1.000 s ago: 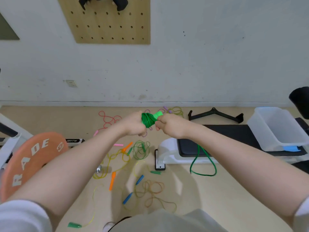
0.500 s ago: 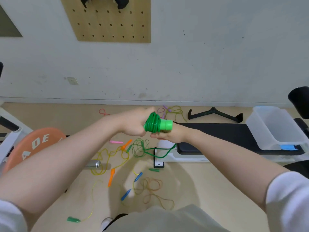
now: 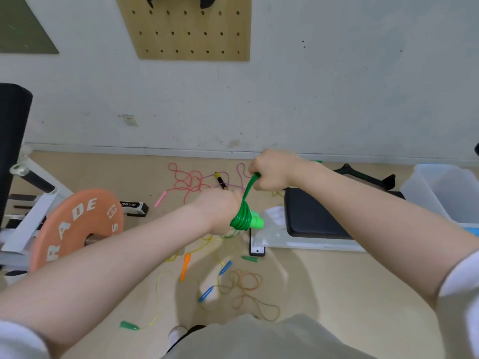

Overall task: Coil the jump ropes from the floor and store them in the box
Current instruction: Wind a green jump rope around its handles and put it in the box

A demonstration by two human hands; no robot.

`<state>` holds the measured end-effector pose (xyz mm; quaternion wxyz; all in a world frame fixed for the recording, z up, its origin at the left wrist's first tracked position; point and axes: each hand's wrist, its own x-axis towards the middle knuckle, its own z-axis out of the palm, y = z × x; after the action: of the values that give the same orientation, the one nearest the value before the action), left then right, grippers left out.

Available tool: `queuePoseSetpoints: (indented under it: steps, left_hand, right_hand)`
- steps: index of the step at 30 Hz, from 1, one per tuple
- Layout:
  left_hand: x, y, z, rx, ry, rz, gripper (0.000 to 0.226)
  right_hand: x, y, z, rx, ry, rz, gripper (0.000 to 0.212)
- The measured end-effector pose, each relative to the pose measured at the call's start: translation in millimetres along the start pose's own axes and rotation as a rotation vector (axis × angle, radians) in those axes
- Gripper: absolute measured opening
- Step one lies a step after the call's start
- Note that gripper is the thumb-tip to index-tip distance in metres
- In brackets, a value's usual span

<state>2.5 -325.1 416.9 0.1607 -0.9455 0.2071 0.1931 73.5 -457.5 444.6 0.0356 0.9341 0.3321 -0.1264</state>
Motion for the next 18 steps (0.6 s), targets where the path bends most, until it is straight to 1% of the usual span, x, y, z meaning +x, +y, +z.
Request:
queuePoseSetpoints:
  steps: [2,4,5,7,9,10,11,12,13,15,16,17,18]
  left_hand:
    - [2.8,3.0,-0.3,-0.019,-0.005,-0.075,0.044]
    - [11.7,-2.1,5.9,-0.161,0.017,-0.181,0.049]
    - [16.8,-7.1,8.6,-0.269,0.044,-0.221,0.051]
    - [27.6,-21.5,9.4,-0.539,0.09,-0.249,0.058]
    - [33.0,-32.6,1.2,-0.815,0.094,-0.226,0.077]
    - [34.7,-35.6,-1.7,-0.935,0.095,-0.22,0.089]
    - [37.2,-38.7,-2.2,-1.05,0.105,-0.229,0.096]
    - [38.3,-41.4,-3.4,-1.178,0.113,-0.257,0.096]
    - [39.9,-46.1,-3.2,-1.32,0.126,-0.273,0.091]
    - [41.0,-59.5,-1.7,-1.578,0.152,-0.23,0.071]
    - [38.9,-66.2,-1.5,-1.634,0.161,-0.195,0.055]
    - [36.4,-72.2,-1.0,-1.661,0.158,-0.157,0.044]
    - [32.3,-75.9,-1.3,-1.67,0.138,-0.114,0.04]
  right_hand:
    - [1.9,-11.9,-4.7,0.099,0.011,0.009,0.02]
    - [-0.1,-23.6,-6.9,0.197,0.026,0.018,0.026]
    - [-1.2,-28.5,-6.1,0.232,0.043,0.024,0.029]
    - [-2.9,-37.8,-2.9,0.233,0.117,0.013,0.026]
    - [-4.2,-45.2,-1.3,0.192,0.19,0.023,0.023]
    - [-5.4,-48.3,-1.3,0.169,0.224,0.037,0.024]
    - [-7.0,-51.0,-1.4,0.141,0.255,0.048,0.025]
    - [-9.1,-53.0,0.0,0.109,0.294,0.05,0.025]
    - [-12.3,-54.7,2.2,0.074,0.33,0.047,0.023]
    - [-18.7,-56.4,11.3,0.021,0.372,0.022,0.021]
    - [-20.9,-55.3,18.1,0.027,0.373,0.008,0.022]
    - [-22.2,-53.0,23.8,0.073,0.357,0.0,0.023]
    - [-21.8,-49.2,28.2,0.171,0.323,0.005,0.026]
